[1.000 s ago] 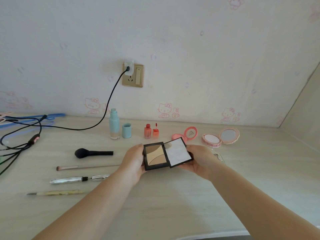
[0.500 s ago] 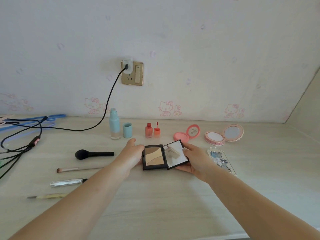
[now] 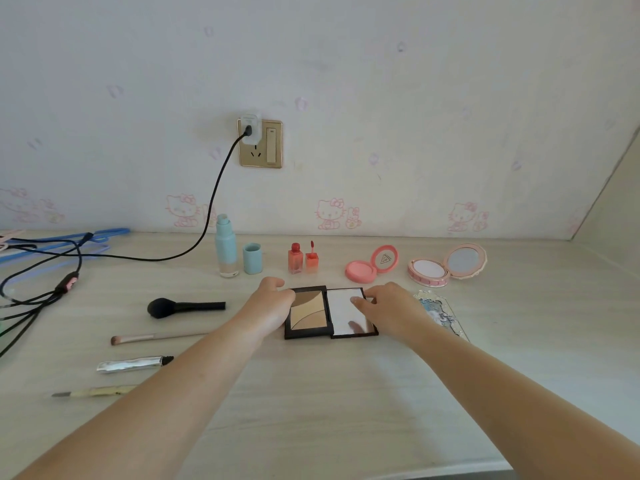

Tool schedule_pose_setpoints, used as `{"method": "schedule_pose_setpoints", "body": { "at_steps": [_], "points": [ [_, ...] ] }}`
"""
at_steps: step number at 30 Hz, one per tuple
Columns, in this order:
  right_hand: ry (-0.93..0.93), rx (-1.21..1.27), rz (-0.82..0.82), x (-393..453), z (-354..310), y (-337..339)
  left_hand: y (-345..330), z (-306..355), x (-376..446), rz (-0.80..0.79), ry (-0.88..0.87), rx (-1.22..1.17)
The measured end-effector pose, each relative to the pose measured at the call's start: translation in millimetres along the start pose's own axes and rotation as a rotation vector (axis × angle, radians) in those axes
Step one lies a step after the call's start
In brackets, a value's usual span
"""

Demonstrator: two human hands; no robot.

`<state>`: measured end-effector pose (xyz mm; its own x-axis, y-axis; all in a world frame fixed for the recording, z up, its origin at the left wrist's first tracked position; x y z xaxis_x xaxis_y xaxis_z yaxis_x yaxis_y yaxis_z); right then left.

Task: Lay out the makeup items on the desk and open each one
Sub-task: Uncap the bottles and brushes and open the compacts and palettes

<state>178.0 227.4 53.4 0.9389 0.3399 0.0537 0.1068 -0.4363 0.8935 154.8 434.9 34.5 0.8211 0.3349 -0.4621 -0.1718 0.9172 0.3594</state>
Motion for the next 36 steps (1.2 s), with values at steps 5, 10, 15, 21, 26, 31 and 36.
{"method": "schedule_pose_setpoints", "body": {
  "at_steps": [5,10,15,21,26,31,36],
  "points": [
    [0.006,-0.068,0.004,-0.9,0.1,-2.3,-3.1,3.9,-9.1,0.029,-0.070,0.089],
    [0.009,0.086,0.128,-9.5,19.1,13.9,-4.2,12.2,-29.6,0.104,-0.267,0.077],
    [-0.015,0.234,0.329,-19.6,55.6,49.9,-38.8,31.9,-61.6,-0.020,-0.450,-0.067],
    [-0.115,0.208,0.336,-49.7,92.9,56.3,-106.6,42.0,-84.1,-0.346,-0.344,-0.042],
    [-0.175,0.147,0.191,-64.3,94.6,40.9,-137.4,40.3,-81.5,-0.427,-0.181,-0.084],
    [-0.154,0.036,0.157,-70.7,87.1,31.9,-151.7,44.4,-80.8,-0.572,0.059,-0.454],
    [-0.157,-0.078,0.198,-65.0,77.1,22.5,-157.2,50.0,-89.5,-0.624,0.070,-0.500]
  ]
}}
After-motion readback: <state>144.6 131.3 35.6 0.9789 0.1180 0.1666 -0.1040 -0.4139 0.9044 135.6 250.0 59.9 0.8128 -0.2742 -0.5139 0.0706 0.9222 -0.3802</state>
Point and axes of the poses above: each hand's wrist, its own x-axis towards the middle knuckle, its own y-axis out of the back of the hand, z = x × y, the point moved 1 cm from there along x, towards the middle knuckle, and after that the axes turned 12 degrees about y, right-handed, at the moved point
